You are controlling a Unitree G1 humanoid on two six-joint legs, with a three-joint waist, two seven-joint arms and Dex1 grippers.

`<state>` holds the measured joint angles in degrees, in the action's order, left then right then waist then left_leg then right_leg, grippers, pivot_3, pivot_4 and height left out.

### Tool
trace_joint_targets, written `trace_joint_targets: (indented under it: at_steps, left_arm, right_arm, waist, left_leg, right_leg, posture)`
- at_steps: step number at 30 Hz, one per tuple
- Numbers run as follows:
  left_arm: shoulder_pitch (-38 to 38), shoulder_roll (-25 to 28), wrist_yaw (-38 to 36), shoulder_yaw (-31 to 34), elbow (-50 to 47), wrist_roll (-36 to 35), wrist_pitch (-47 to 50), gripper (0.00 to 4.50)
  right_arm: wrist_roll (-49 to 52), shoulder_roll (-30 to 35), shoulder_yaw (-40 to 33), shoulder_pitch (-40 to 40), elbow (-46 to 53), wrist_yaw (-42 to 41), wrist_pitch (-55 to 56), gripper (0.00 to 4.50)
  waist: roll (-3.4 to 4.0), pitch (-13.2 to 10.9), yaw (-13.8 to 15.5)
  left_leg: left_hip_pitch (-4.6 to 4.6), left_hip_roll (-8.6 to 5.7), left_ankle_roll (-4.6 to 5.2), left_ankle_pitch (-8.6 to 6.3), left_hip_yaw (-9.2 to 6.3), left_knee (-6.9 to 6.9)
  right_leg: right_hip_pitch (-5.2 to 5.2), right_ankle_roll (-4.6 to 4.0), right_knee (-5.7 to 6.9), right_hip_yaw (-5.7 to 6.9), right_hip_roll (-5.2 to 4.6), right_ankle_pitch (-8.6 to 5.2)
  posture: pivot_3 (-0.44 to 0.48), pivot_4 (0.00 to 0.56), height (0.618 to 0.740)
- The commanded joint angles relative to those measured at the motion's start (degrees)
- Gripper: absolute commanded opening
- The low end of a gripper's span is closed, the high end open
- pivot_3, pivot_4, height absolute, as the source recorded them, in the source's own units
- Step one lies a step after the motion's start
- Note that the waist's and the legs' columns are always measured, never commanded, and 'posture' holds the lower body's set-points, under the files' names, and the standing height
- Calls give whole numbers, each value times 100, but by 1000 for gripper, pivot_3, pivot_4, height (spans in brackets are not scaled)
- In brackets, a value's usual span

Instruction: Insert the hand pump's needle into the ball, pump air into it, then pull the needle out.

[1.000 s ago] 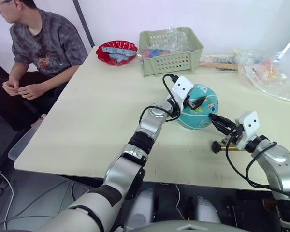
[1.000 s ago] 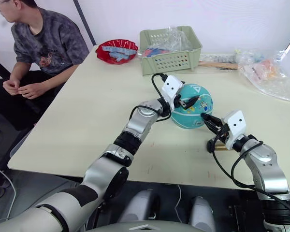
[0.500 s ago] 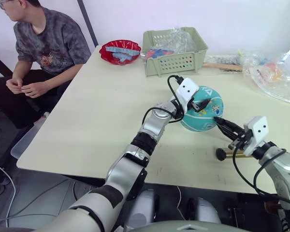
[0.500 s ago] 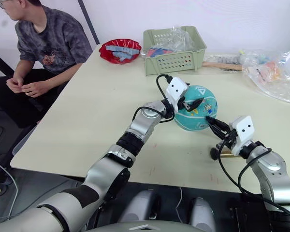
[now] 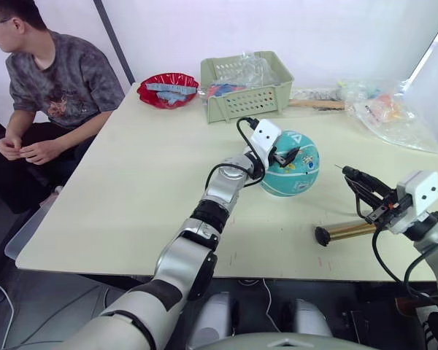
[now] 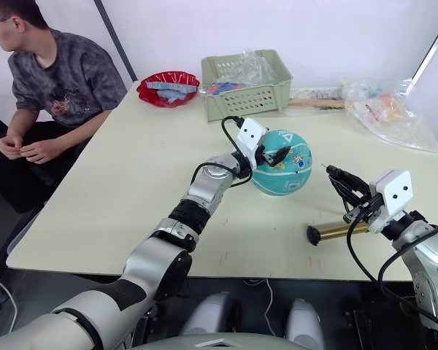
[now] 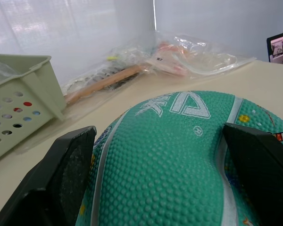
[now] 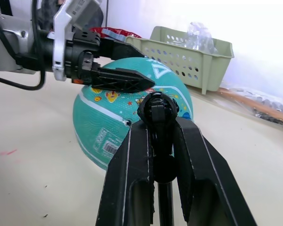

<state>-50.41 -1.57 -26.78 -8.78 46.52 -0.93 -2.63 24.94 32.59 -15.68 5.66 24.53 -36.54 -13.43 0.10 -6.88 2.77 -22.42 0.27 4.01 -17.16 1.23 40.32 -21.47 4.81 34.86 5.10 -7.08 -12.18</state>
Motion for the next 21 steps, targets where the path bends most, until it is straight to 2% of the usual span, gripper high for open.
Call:
trace_joint_targets:
  at_steps: [1,9,12,17,21]
  left_arm:
    - [414,-41,-346,11,197,-96,202,4500]
    - [338,136,-990,196,-1249,-606,550,4500]
    - [283,221,-1139,271,-1716,-790,700,4500]
    - [173,315,-1278,378,-2280,-1040,932,4500]
    - [122,715,-1972,434,-3136,-1487,1278,4500]
  right_arm:
    - [-389,-1,50,-220,-215,240,190,78]
    - [-848,-26,264,-338,-669,208,643,78]
    - [-881,10,285,-257,-762,79,841,78]
    - [-1134,130,346,-182,-971,-97,1245,78]
    - [-1586,338,531,-88,-1280,-338,1958,78]
  waist:
    - [4,-2,5]
    - [30,-95,-12]
    - [33,-119,-17]
    - [33,-206,-28]
    - [20,-249,-52]
  left_leg:
    - [-13,-4,2,1,1,0]
    - [-69,-15,30,15,1,-11]
    - [-139,-21,-3,37,-1,-11]
    - [-143,-27,-4,37,4,-12]
    - [-143,-29,-4,37,4,-12]
  right_leg:
    - [-11,-1,-3,0,-2,1]
    - [-65,-28,-6,-7,7,16]
    - [-126,-13,-2,-11,15,28]
    - [-124,-8,-11,-12,18,25]
    - [-125,-4,-9,-14,18,23]
  posture:
    - [0,150,740]
    - [0,150,740]
    - [0,150,740]
    - [0,150,740]
    - [0,150,740]
